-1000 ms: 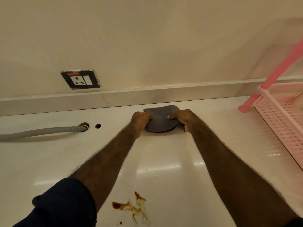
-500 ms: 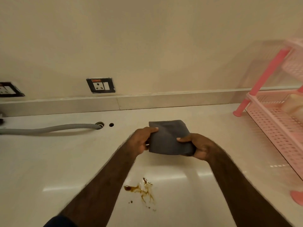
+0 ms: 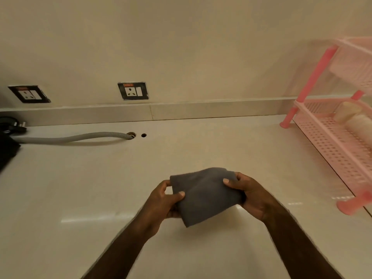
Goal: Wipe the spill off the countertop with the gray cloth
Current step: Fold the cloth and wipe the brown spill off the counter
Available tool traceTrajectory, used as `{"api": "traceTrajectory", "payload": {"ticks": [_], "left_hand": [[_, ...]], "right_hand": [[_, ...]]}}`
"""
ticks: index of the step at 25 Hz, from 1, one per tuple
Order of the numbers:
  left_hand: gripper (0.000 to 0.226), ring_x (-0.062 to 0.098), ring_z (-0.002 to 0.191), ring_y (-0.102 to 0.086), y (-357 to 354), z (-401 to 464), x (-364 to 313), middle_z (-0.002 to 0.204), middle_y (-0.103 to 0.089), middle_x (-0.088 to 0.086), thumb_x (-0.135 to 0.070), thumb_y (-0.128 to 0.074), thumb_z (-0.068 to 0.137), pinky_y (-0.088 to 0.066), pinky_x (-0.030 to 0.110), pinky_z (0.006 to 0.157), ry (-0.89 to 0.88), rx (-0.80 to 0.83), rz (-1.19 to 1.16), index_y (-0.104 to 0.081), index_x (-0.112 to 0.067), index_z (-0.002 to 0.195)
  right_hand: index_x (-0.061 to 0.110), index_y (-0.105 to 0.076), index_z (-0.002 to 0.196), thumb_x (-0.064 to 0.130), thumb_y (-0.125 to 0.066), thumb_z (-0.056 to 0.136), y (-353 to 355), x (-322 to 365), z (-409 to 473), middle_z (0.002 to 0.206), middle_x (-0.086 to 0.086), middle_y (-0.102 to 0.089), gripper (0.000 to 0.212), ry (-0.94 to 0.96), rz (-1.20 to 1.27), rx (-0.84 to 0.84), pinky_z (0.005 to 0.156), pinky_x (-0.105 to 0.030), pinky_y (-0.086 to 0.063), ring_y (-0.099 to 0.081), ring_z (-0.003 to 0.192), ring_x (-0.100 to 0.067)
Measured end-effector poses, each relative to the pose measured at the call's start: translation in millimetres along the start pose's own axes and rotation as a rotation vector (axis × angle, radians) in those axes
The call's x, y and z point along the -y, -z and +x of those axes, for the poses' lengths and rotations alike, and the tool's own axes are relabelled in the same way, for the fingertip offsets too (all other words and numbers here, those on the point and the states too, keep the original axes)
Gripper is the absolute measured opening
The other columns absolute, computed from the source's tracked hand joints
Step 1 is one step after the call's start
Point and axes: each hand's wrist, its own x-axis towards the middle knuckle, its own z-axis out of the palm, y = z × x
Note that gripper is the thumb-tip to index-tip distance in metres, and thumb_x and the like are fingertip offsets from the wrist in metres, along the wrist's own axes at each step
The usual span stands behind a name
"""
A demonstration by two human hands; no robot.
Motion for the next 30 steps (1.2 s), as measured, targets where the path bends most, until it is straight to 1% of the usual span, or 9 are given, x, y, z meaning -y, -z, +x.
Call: {"api": "traceTrajectory", "payload": {"ticks": [5, 9, 15, 17, 20, 22, 24, 26, 30], "left_hand": [[0.038, 0.027, 0.087, -0.080, 1, -30, 52, 0.118, -0.073, 0.010, -0.017, -0.075, 0.094, -0.066, 0.043, 0.070, 0.160, -0.018, 0.079, -0.058, -0.023, 0.127], [0.024, 0.025, 0.077, -0.079, 1, -30, 67, 0.100, -0.078, 0.013, -0.022, -0.074, 0.095, -0.067, 0.041, 0.071, 0.142, -0.107, 0.185, -0.065, -0.011, 0.115], [0.009, 0.014, 0.069, -0.075, 25, -29, 73, 0.080, -0.077, -0.003, -0.034, -0.071, 0.096, -0.064, 0.025, 0.068, -0.029, -0.301, 0.426, -0.068, -0.025, 0.096], [0.009, 0.004, 0.077, -0.070, 44, -31, 81, 0.086, -0.072, -0.014, -0.032, -0.071, 0.096, -0.055, 0.014, 0.071, -0.216, -0.476, 0.564, -0.065, -0.036, 0.091], [0.012, 0.006, 0.105, -0.064, 77, -35, 95, 0.111, -0.067, -0.015, -0.034, -0.063, 0.098, -0.052, 0.030, 0.095, -0.467, -0.642, 0.674, -0.066, -0.031, 0.110], [0.042, 0.025, 0.135, -0.054, 98, -31, 110, 0.138, -0.063, 0.002, -0.042, -0.052, 0.099, -0.036, 0.046, 0.118, -0.504, -0.657, 0.904, -0.064, -0.017, 0.131], [0.067, 0.028, 0.159, -0.019, 114, -31, 120, 0.166, -0.035, 0.012, -0.053, -0.036, 0.101, -0.003, 0.046, 0.130, -0.411, -0.615, 1.071, -0.046, -0.013, 0.153], [0.080, 0.022, 0.160, 0.009, 123, -31, 129, 0.173, -0.005, 0.010, -0.064, -0.017, 0.099, 0.010, 0.046, 0.129, -0.314, -0.554, 1.151, -0.020, -0.016, 0.163], [0.082, 0.020, 0.159, 0.017, 124, -27, 136, 0.173, 0.008, 0.006, -0.069, -0.008, 0.098, 0.007, 0.050, 0.129, -0.252, -0.518, 1.230, -0.004, -0.020, 0.164]], "right_hand": [[0.011, -0.063, 0.105, 0.034, -0.089, 0.082, 2, -33, -21, 0.100, -0.009, -0.076, 0.041, -0.006, -0.391, -0.077, 0.063, -0.031, -0.055, -0.069, 0.088, -0.026], [0.016, -0.059, 0.109, 0.009, -0.081, 0.094, -1, -54, -17, 0.114, -0.007, -0.069, 0.027, 0.129, -0.735, -0.190, 0.092, -0.036, -0.056, -0.068, 0.109, -0.031], [0.016, -0.061, 0.133, 0.020, -0.076, 0.100, -22, -64, -27, 0.136, -0.007, -0.064, 0.037, 0.296, -1.069, -0.383, 0.105, -0.042, -0.056, -0.065, 0.120, -0.029], [0.012, -0.064, 0.133, 0.027, -0.074, 0.101, -40, -73, -35, 0.137, -0.011, -0.065, 0.037, 0.462, -1.166, -0.472, 0.107, -0.046, -0.055, -0.065, 0.122, -0.032], [0.014, -0.057, 0.149, 0.055, -0.057, 0.105, -76, -104, -46, 0.157, -0.014, -0.057, 0.061, 0.482, -1.253, -0.375, 0.123, -0.050, -0.039, -0.054, 0.145, -0.037], [0.015, -0.024, 0.170, 0.081, -0.017, 0.100, -90, -124, -42, 0.180, -0.007, -0.015, 0.097, 0.323, -1.347, -0.262, 0.136, -0.047, -0.009, -0.013, 0.168, -0.031], [0.015, 0.008, 0.172, 0.085, 0.015, 0.088, -89, -135, -31, 0.180, -0.006, 0.016, 0.109, 0.279, -1.477, -0.241, 0.137, -0.048, 0.007, 0.018, 0.167, -0.024], [0.012, 0.012, 0.170, 0.085, 0.016, 0.088, -90, -131, -19, 0.180, -0.009, 0.018, 0.110, 0.317, -1.528, -0.259, 0.136, -0.050, 0.008, 0.022, 0.166, -0.025], [0.008, 0.006, 0.171, 0.086, 0.003, 0.092, -99, -123, -6, 0.180, -0.012, 0.012, 0.111, 0.314, -1.600, -0.289, 0.135, -0.051, 0.011, 0.017, 0.167, -0.027]]}}
